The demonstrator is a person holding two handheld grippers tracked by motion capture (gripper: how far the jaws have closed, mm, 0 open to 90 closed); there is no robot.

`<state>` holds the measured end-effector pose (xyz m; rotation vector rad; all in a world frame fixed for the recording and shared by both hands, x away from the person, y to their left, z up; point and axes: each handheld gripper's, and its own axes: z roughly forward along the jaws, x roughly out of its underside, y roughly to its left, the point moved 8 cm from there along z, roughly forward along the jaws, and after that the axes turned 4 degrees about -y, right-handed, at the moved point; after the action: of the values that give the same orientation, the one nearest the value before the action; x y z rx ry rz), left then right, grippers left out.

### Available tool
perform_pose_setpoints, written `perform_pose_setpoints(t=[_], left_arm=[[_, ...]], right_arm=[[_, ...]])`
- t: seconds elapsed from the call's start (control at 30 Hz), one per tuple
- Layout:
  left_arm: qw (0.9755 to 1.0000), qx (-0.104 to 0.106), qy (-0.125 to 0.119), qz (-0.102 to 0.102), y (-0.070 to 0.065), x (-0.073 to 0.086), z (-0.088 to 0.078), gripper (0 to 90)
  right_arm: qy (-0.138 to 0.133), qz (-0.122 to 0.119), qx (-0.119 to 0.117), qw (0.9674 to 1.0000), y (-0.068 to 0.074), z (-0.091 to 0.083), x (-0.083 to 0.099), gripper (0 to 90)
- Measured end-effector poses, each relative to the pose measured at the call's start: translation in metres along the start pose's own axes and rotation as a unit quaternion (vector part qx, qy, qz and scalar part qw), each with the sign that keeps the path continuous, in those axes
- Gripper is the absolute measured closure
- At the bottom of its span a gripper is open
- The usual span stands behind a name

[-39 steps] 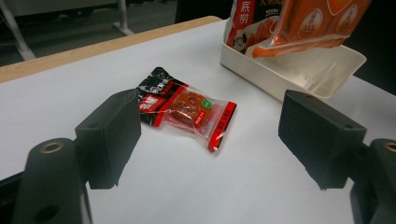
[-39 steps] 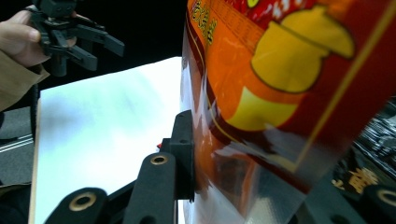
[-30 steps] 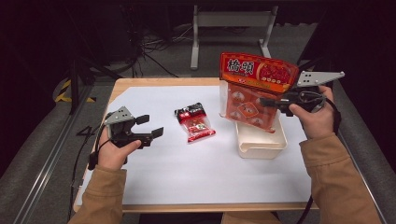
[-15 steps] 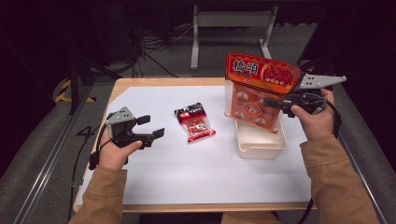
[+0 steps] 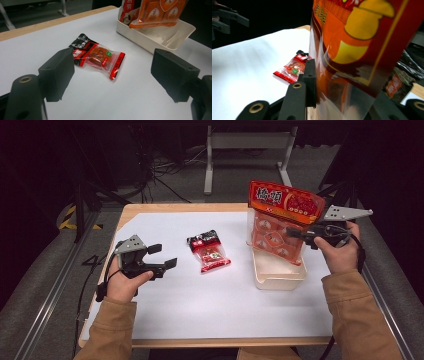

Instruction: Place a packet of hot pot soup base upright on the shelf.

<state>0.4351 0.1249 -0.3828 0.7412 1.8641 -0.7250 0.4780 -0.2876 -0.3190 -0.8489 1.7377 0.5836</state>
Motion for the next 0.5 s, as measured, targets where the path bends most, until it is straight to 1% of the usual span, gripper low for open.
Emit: perform_pose_setpoints(t=[0.17,0.3,0.4,0.47,0.5], left_arm=[[1.0,0.0,-0.001,0.001,-0.001,0.0,0.0,19.7],[1.0,0.001,-0.001,0.001,-0.001,0.0,0.0,19.7],[1.0,0.001,-0.001,0.003,-0.001,0.0,0.0,19.7],[1.0,0.002,-0.001,0.003,-0.001,0.0,0.0,19.7],[1.0,0.002,-0.001,0.001,-0.002,0.0,0.0,19.7]], right_arm=[[-0.004,0.008,0.011,0.9999,-0.004,-0.003,0.005,70.3],[-0.002,0.007,0.019,0.9998,-0.006,-0.003,0.007,70.3],[0.0,0.009,0.031,0.9995,-0.007,-0.004,0.009,70.3],[0.009,0.011,0.042,0.999,-0.008,-0.003,0.013,70.3],[0.012,0.012,0.042,0.999,-0.008,-0.003,0.014,70.3]])
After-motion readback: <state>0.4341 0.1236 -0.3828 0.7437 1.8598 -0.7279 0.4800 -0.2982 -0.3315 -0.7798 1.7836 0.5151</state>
